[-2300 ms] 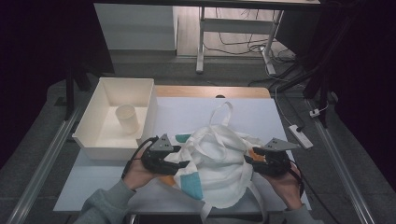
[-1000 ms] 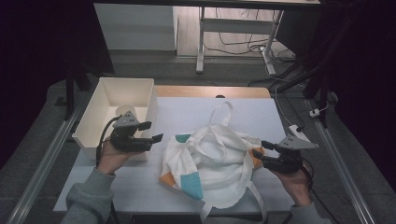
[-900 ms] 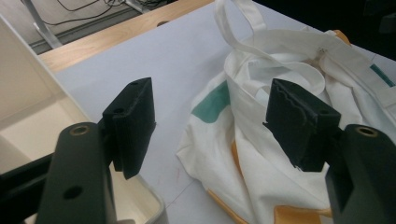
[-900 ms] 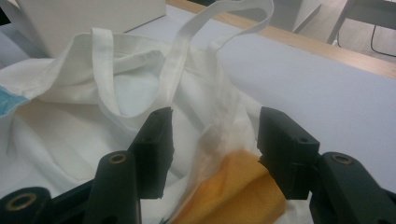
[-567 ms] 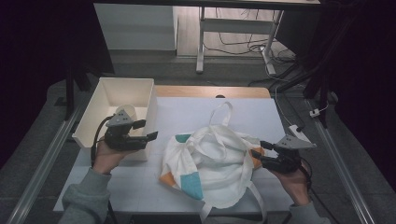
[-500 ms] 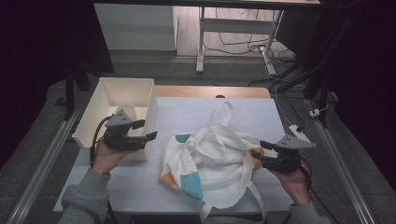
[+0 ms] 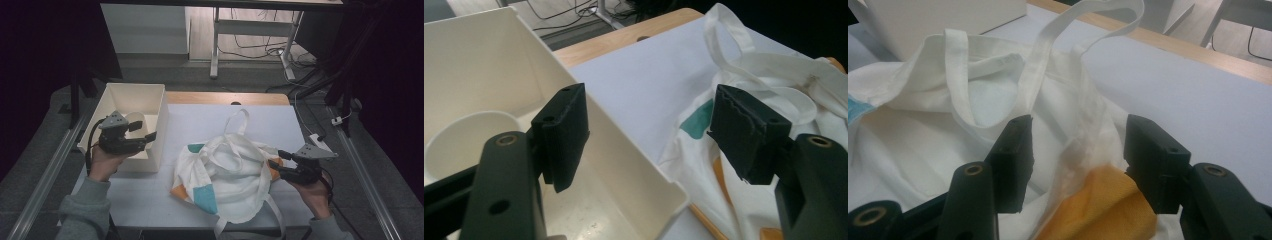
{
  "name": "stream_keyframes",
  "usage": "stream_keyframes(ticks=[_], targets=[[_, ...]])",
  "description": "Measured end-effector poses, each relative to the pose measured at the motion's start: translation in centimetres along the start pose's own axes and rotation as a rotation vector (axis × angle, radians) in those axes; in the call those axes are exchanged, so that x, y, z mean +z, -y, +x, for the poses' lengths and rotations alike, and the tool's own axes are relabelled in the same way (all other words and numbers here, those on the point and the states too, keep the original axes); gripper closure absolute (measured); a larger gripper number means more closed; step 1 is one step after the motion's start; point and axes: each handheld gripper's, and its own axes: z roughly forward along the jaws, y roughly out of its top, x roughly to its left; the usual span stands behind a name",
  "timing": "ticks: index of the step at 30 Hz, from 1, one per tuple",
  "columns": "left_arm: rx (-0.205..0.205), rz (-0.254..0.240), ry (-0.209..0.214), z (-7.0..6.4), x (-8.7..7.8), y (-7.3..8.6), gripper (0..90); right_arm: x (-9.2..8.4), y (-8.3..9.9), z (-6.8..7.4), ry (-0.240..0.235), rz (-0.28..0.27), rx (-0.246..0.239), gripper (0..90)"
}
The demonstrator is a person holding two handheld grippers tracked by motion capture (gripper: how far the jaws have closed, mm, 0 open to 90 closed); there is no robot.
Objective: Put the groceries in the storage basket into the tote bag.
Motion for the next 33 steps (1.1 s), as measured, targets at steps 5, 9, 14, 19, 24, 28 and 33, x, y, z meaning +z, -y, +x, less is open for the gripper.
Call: stream_keyframes(ticks=[5, 9, 14, 19, 24, 28, 33], targets=[[-0.033, 0.001, -0.024, 1.2, 0.1, 0.1, 31.5, -0.1, 0.0, 0.1, 0.0, 0.0, -0.002, 45.1], [-0.046, 0.012, -0.056, 2.1, 0.1, -0.1, 30.9, -0.1, 0.1, 0.1, 0.001, 0.003, -0.002, 45.1], [-0.07, 0.034, -0.093, 3.5, 0.7, -0.5, 29.8, -0.1, 0.1, 0.2, 0.001, 0.007, -0.003, 45.0], [-0.078, 0.075, -0.142, 4.8, 1.9, -0.5, 27.3, 0.1, 0.1, 0.3, -0.003, 0.011, -0.01, 44.2], [-0.092, 0.105, -0.162, 5.7, 2.4, -0.2, 23.7, 0.3, 0.2, 0.4, -0.005, 0.02, -0.01, 43.9], [-0.1, 0.132, -0.179, 6.3, 2.8, 0.1, 20.2, 0.3, 0.3, 0.3, -0.005, 0.019, -0.006, 43.9], [-0.1, 0.164, -0.188, 7.1, 3.4, 0.2, 15.8, 0.2, 0.3, 0.2, -0.003, 0.019, -0.008, 43.8]])
